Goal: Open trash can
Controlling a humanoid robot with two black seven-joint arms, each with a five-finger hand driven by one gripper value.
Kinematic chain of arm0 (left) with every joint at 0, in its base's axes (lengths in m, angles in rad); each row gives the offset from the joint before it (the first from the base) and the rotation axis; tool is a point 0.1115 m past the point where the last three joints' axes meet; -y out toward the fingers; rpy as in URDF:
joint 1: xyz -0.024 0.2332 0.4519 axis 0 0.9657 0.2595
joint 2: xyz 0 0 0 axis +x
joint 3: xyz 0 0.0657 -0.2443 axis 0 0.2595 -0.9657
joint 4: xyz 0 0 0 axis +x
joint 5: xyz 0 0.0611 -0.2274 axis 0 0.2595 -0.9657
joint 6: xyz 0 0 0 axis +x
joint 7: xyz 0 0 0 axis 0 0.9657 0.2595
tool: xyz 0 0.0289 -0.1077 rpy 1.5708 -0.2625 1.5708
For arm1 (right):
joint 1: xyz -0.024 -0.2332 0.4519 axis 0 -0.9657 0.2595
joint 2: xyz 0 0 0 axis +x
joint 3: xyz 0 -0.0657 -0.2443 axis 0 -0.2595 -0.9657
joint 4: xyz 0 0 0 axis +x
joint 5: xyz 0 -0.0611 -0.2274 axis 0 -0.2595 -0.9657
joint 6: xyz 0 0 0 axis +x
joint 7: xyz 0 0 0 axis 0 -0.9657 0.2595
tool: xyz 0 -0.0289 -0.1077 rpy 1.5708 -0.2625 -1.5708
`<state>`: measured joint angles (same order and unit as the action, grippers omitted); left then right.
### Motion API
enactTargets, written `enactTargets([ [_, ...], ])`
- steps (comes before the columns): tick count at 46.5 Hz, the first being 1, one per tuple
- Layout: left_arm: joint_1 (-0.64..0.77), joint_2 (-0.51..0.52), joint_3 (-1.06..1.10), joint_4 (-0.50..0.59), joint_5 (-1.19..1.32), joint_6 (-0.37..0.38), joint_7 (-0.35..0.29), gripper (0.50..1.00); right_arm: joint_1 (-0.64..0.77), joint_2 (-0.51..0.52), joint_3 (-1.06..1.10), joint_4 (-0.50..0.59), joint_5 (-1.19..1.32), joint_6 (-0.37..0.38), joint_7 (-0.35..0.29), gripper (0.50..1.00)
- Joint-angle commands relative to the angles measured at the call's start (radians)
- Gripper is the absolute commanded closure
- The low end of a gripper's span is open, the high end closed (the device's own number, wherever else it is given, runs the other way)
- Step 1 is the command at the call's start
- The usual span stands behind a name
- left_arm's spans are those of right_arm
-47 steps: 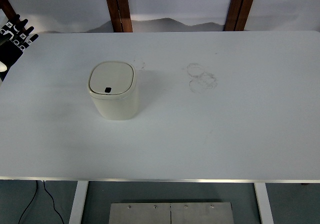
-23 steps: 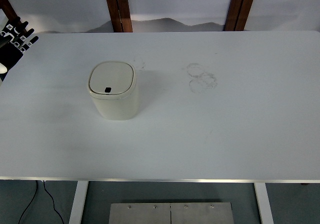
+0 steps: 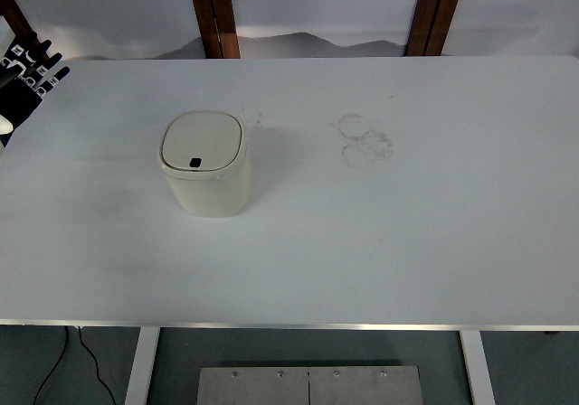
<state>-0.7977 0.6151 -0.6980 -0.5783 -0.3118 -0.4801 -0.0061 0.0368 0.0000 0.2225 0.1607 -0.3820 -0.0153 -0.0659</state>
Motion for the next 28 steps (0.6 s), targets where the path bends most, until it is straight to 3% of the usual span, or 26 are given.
enactTargets([
  [1,0.000,0.000,0.000,0.000,0.000,0.000,0.000,0.500,0.000,0.000,-0.002,0.000,0.000,0.000,0.000,0.505],
  [17,-0.001,-0.002,0.009,-0.006,0.010,0.011,0.003,0.500,0.000,0.000,-0.002,0.000,0.000,0.000,0.000,0.505],
  [23,-0.015,0.000,0.009,-0.023,0.011,0.058,0.012,0.500,0.000,0.000,-0.002,-0.001,0.000,0.000,0.000,0.505],
  [28,-0.011,0.011,0.011,-0.115,0.011,0.116,0.014,0.500,0.000,0.000,-0.002,0.000,0.000,0.000,0.000,0.505],
])
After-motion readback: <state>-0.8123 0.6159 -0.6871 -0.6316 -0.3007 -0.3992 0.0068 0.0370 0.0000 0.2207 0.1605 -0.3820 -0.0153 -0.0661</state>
